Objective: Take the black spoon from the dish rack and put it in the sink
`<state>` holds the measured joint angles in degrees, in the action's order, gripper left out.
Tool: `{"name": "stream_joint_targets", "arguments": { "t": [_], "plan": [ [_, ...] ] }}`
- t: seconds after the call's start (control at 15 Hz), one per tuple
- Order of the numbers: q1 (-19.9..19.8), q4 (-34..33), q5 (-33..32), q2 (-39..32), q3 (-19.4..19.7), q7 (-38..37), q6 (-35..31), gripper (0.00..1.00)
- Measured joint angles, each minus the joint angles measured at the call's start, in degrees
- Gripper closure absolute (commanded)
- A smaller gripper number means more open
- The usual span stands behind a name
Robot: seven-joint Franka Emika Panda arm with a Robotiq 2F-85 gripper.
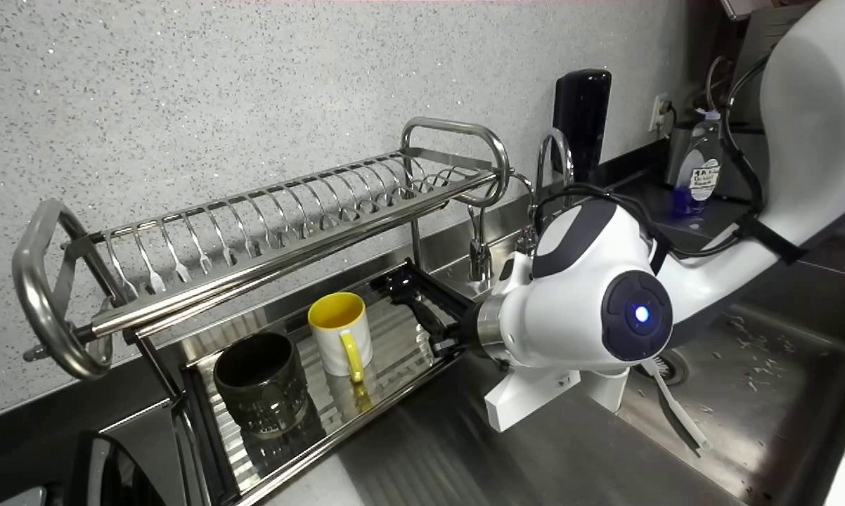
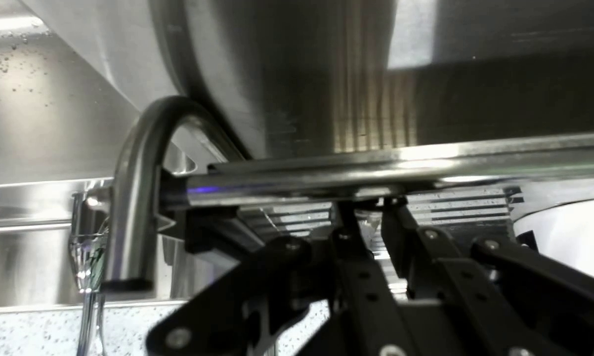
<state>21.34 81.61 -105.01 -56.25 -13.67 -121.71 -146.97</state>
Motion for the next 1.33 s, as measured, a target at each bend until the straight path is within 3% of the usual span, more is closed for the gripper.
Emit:
{"name": "stream_joint_targets", "arguments": {
  "t": [0.53, 1.0, 1.33],
  "plan": [
    [1.9, 4.5, -0.6, 4.61, -0.24, -2.68, 1.46, 0.95],
    [1.95, 21.43, 8.71, 16.91, -2.01, -2.62, 12.7, 0.95],
    [1.76, 34.86, 16.96, 26.5, -2.48, -6.95, 21.35, 0.95]
  ]
}}
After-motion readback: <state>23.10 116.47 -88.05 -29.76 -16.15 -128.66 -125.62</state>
